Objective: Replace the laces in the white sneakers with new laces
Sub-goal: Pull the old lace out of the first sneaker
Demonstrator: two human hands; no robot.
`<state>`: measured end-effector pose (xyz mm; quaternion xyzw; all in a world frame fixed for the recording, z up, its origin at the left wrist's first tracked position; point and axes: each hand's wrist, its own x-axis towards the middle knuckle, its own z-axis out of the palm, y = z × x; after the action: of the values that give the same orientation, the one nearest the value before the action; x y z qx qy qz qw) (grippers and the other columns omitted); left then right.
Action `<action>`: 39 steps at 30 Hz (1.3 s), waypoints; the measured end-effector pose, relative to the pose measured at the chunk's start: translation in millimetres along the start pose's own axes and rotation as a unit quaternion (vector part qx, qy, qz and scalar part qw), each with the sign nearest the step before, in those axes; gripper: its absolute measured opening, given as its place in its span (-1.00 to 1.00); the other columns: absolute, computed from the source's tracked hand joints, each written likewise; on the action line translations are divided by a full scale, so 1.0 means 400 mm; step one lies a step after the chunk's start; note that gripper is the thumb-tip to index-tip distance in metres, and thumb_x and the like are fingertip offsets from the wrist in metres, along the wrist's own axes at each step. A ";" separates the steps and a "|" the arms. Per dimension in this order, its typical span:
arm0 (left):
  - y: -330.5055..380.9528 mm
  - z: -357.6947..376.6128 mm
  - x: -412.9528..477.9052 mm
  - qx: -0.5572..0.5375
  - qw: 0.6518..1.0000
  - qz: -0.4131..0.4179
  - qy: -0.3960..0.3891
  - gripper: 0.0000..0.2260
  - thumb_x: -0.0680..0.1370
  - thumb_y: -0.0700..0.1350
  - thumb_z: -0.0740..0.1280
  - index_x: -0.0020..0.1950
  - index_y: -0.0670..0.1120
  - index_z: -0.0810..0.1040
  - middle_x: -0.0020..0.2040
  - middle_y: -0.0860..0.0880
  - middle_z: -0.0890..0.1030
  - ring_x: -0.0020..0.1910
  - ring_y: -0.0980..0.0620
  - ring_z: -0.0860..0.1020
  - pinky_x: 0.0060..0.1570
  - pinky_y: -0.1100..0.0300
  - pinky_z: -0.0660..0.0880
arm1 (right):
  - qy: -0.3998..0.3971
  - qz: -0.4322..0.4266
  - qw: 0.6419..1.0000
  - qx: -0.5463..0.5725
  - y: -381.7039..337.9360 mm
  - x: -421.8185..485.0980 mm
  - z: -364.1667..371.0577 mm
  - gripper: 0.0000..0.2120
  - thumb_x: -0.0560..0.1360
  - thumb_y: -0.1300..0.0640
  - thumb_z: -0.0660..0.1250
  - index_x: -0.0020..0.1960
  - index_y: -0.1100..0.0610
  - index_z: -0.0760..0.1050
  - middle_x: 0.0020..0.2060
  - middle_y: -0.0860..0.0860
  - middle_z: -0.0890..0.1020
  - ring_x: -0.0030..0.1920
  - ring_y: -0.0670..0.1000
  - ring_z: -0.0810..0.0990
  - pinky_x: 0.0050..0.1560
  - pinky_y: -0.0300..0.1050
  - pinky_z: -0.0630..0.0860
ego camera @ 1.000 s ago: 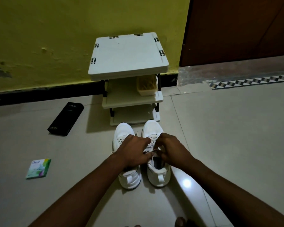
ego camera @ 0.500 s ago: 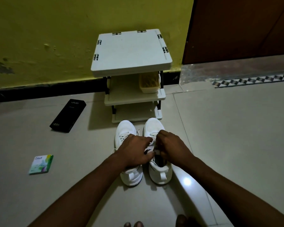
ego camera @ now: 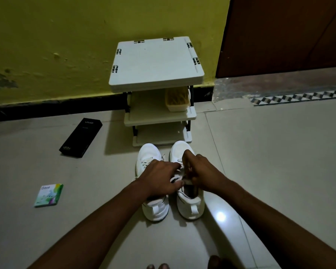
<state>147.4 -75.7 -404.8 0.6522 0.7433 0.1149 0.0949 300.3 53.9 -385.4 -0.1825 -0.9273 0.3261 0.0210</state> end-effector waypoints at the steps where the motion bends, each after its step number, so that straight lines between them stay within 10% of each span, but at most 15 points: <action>1: 0.003 -0.002 0.000 0.006 1.000 0.003 -0.001 -0.52 0.47 0.33 0.17 0.13 0.01 0.58 -0.09 0.04 0.69 -0.10 -0.01 0.64 -0.12 0.06 0.53 | -0.022 -0.004 0.999 0.022 0.010 0.009 -0.010 -0.61 0.39 0.33 0.41 0.02 0.03 0.29 -0.18 0.02 0.55 -0.16 0.06 0.52 -0.27 -0.04 0.43; 12: 0.010 -0.004 -0.008 0.069 0.997 0.004 -0.017 -0.49 0.46 0.41 0.09 0.10 0.08 0.53 -0.07 0.10 0.65 0.03 0.02 0.60 -0.11 0.07 0.31 | -0.161 0.078 0.920 0.348 0.062 0.038 -0.073 -0.80 0.52 0.49 0.29 0.01 0.23 0.47 -0.26 0.04 0.60 -0.25 -0.02 0.55 -0.27 -0.13 0.48; 21: 0.031 -0.015 -0.006 0.048 0.998 -0.013 -0.025 -0.64 0.50 0.32 0.23 0.06 0.07 0.49 0.01 0.05 0.66 0.09 -0.02 0.59 -0.08 0.08 0.25 | -0.036 -0.070 0.997 -0.014 0.030 0.024 -0.049 -0.92 0.45 0.29 0.46 -0.12 0.13 0.64 -0.21 -0.07 0.60 -0.23 -0.18 0.52 -0.19 -0.34 0.45; 27: 0.041 -0.009 -0.001 0.074 0.995 -0.040 -0.045 -0.64 0.49 0.29 0.29 0.06 0.03 0.48 0.11 0.00 0.63 0.15 -0.08 0.57 0.09 0.00 0.41 | 0.094 0.154 0.916 0.358 0.047 -0.017 0.034 -0.85 0.59 0.19 0.37 -0.16 0.14 0.49 -0.25 0.01 0.60 -0.25 -0.07 0.54 -0.28 -0.25 0.45; 31: 0.038 -0.002 -0.002 0.069 0.996 -0.043 -0.036 -0.61 0.48 0.30 0.30 0.10 0.03 0.51 0.12 0.00 0.64 0.16 -0.07 0.57 0.07 0.01 0.41 | 0.054 0.141 0.881 0.448 0.030 -0.022 0.015 -0.84 0.62 0.26 0.30 -0.14 0.19 0.42 -0.38 0.01 0.52 -0.38 -0.10 0.48 -0.38 -0.26 0.39; 35: 0.039 -0.002 -0.004 0.053 0.997 -0.045 -0.038 -0.60 0.48 0.29 0.29 0.15 0.05 0.53 0.11 0.01 0.65 0.15 -0.06 0.58 0.06 0.03 0.44 | -0.001 0.014 0.993 0.117 0.019 -0.011 -0.047 -0.90 0.50 0.22 0.41 -0.06 0.12 0.50 -0.27 -0.04 0.58 -0.25 -0.09 0.53 -0.21 -0.16 0.47; 39: 0.040 0.000 -0.005 0.051 0.997 -0.049 -0.037 -0.61 0.47 0.31 0.24 0.10 0.06 0.51 0.09 0.02 0.65 0.13 -0.06 0.59 0.03 0.03 0.41 | -0.098 -0.051 0.980 -0.166 -0.014 -0.015 -0.064 -0.73 0.51 0.05 0.39 0.15 0.12 0.47 0.02 0.01 0.53 0.07 -0.01 0.41 -0.07 -0.04 0.49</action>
<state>162.8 -75.8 -400.1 0.6230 0.7750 0.0480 0.0943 308.1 63.2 -361.3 -0.1025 -0.9743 0.1820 -0.0843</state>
